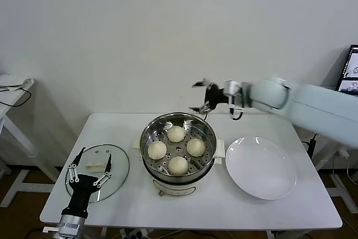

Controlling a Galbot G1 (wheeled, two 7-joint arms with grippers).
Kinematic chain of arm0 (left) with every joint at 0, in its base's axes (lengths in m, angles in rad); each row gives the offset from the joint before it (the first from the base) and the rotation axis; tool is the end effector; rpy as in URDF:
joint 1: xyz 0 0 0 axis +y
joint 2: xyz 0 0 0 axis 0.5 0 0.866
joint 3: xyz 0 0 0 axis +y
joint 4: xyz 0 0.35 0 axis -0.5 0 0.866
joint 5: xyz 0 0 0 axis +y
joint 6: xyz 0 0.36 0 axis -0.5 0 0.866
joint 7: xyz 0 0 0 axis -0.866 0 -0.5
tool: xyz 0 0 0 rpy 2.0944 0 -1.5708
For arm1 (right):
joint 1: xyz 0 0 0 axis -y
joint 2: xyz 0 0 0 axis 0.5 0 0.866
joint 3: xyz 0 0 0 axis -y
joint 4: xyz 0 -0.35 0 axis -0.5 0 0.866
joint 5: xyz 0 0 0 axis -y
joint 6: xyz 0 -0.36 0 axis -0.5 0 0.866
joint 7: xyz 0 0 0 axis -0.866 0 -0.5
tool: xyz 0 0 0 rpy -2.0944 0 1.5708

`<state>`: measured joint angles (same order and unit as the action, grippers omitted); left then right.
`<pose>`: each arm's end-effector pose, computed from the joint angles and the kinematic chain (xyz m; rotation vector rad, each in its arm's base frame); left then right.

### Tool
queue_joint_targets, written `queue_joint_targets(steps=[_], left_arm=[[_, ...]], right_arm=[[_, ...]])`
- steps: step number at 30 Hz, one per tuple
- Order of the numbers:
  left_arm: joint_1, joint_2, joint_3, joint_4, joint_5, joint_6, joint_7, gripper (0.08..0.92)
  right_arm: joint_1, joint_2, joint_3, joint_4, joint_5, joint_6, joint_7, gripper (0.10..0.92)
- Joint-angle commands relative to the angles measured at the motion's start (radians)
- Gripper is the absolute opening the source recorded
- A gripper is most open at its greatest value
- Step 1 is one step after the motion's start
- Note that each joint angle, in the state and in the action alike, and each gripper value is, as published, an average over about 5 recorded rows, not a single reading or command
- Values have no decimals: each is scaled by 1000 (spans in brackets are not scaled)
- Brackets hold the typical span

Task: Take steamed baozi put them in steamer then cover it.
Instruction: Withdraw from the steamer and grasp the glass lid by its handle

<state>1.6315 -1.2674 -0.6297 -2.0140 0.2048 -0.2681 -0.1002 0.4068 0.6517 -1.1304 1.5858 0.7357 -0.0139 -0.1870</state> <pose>0.1724 0.0913 -0.3255 0.0608 2.8816 0.7351 0.4874 -0.0564 -0.0873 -1.2960 2.5908 -1.1907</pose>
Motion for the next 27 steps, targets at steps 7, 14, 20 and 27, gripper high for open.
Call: queue_joint_targets(steps=[7,14,20,27], left_arm=[[-89,24,-1,103,372,71,-78,823],[-94,44,-25,193,570,116,-96,823],[-102,55,-34,307,780,127,-129,823],[-124,43,-30,385,985,133,-219,823]], right_arm=[[-1411,26,1437,67,-98,247,474,823],[-1641,287,1678,67,-182,280,421,823],[-1729,401,1754,92,-201,290,371,823],[-1761,466,1764,112,-225,301,359,823]])
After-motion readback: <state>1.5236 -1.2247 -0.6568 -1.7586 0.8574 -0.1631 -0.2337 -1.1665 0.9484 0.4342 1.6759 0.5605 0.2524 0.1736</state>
